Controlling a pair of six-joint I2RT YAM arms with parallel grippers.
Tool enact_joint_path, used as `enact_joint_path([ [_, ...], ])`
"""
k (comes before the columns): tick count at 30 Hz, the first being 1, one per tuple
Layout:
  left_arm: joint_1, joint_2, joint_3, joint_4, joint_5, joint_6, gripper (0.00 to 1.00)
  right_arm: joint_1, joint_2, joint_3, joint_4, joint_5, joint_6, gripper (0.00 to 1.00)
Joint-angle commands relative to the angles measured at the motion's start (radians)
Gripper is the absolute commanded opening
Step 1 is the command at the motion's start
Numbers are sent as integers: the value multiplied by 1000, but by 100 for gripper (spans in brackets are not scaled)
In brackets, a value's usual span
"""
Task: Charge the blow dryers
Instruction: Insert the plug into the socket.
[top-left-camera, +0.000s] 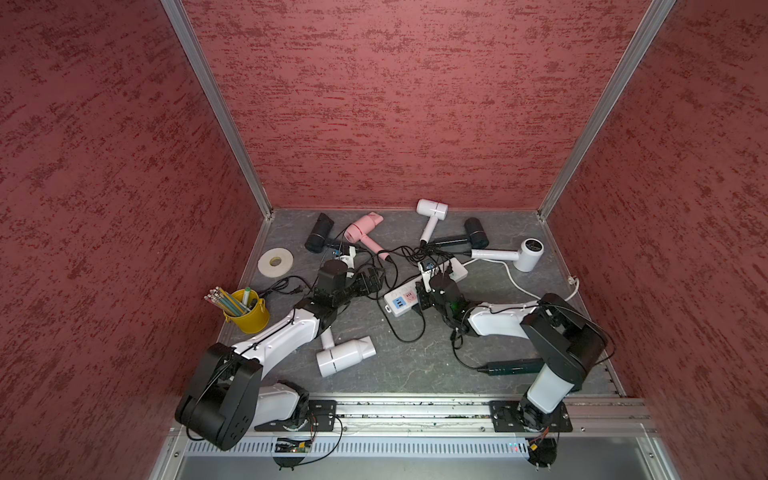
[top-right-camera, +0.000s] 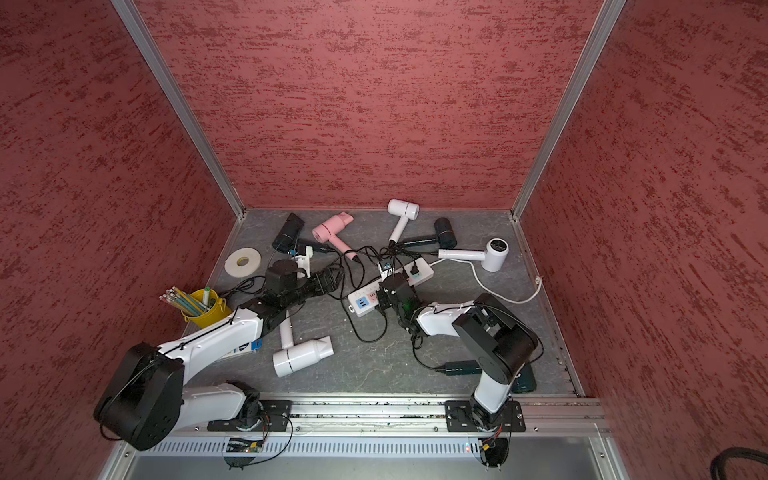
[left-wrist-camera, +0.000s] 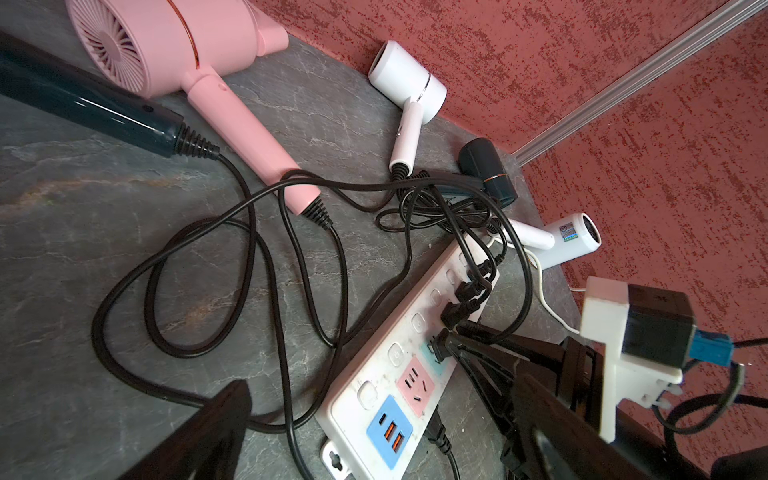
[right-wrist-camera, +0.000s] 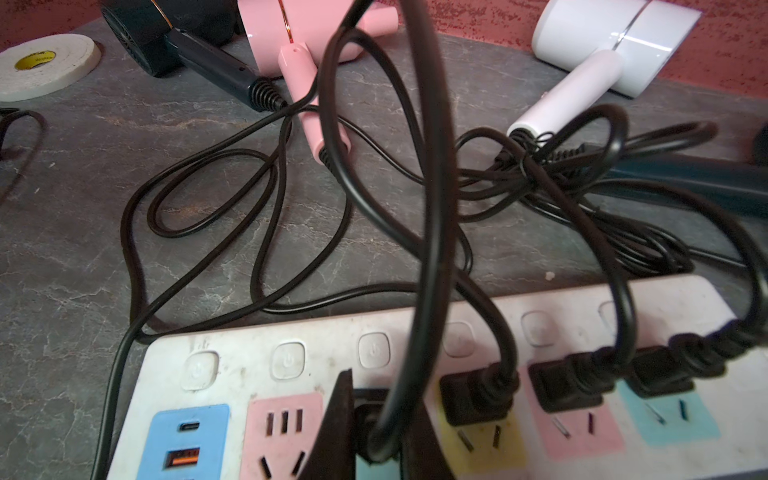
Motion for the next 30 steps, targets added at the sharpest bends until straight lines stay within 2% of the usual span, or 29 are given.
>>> enact_joint_path([
  [1,5,6,-14,31,15,21,100,-4,12,-21,-65,36,15,0],
  [11,3,7,-14,38,18,20,100,10,16,-31,-111,7,49,0],
  [30,-2,9,-20,49,11,21,100,26,85,0,-224,44,100,0],
])
